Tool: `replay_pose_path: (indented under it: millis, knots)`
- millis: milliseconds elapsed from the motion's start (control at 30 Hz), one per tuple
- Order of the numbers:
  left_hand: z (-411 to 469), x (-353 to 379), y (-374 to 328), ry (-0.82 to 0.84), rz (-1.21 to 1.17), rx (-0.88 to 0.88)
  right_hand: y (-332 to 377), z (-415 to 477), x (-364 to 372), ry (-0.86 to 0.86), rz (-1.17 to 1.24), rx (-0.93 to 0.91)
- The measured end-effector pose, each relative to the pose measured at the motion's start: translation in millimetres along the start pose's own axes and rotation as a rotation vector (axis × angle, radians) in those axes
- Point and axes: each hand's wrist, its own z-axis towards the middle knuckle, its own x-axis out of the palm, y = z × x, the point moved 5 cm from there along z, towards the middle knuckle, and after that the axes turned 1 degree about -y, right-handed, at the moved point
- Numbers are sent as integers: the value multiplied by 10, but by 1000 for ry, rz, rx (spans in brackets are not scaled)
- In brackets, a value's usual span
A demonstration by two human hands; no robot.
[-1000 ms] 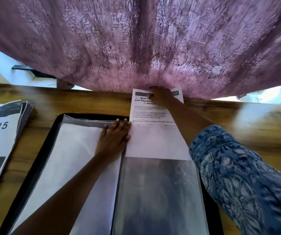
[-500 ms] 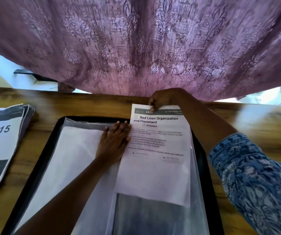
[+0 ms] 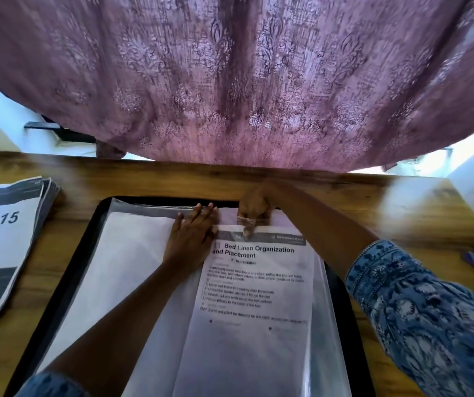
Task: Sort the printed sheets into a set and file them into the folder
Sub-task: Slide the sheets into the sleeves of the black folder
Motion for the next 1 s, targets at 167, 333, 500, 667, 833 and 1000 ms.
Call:
replay_pose_path:
  millis: [167, 333, 500, 667, 833, 1000]
  knots:
    - [-3, -18, 3, -33, -42, -5, -256, -172, -18, -137, 261, 45]
    - [7, -22, 7, -27, -53, -15, -735, -540, 39, -215, 507, 93]
    - [-8, -6, 12, -11, -39, -6, -1000, -864, 232, -520, 538, -97]
    - [-5, -60, 3, -23, -104, 4, -1140, -957, 804, -793, 1534, -281]
    - [-129, -271, -58, -243, -63, 111, -972, -1093, 1665, -509, 1542, -150]
    - [-176, -260, -150, -247, 84, 198, -839, -1181, 2144, -383, 1160, -59]
